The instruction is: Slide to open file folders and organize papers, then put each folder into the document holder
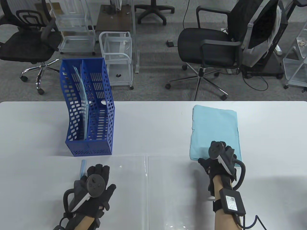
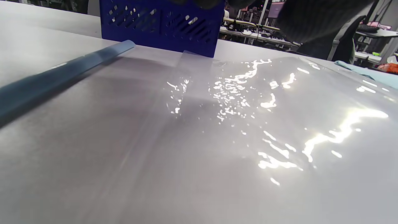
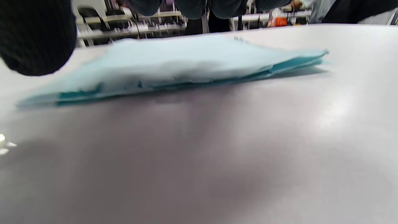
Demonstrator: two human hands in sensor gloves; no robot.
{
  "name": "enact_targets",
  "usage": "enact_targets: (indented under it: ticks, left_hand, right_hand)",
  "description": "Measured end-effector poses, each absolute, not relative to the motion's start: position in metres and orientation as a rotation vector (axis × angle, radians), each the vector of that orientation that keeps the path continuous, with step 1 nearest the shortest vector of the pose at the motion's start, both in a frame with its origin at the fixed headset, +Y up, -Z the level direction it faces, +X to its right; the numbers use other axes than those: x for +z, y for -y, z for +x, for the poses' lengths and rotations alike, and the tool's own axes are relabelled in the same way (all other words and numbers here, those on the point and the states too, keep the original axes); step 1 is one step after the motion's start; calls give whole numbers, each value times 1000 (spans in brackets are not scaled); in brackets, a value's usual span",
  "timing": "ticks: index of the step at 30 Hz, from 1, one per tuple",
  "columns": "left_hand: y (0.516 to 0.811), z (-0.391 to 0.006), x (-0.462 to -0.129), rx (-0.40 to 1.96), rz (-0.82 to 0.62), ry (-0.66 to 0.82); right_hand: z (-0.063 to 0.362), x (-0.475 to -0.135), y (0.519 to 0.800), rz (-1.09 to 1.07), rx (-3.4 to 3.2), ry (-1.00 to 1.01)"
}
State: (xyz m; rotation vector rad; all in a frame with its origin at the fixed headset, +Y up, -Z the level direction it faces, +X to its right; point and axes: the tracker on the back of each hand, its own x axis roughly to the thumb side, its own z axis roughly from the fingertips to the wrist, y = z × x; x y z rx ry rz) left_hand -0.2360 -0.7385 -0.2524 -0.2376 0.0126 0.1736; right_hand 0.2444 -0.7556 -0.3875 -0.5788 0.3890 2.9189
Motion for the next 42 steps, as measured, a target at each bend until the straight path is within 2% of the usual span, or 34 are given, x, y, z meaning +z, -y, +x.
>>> enact_targets:
  ticks: [4,8,13,24,28,34,37,42]
  left_hand:
    - [741,-235,-253,167,-293,-13]
    - [744,-236,-255,167,-315,-25]
    - [743,-241,-255,204,-320,-44]
    - [740,-243,-254,222,-303,-44]
    - [739,-243,-253,234,-299,-40]
    - [734,-242,-250,288,-250,-21]
    - [731,-242,-248,333,-220,-5]
    - [730,-240,-246,497,-177,59]
  right_hand:
    - [257,-404,765,-570,2891,-559]
    - [264,-413,771,-561,2844,-622]
    - [262,-418,766,-595,2929,-542]
    - [265,-418,765,-676,3074,-135]
    - [266,-419,764,-743,3071,-71]
    - [266,-406,748,-775,2828,259]
    - [256,-388,727,-696,2707,418]
    - [236,-351,704,-407,2314,474]
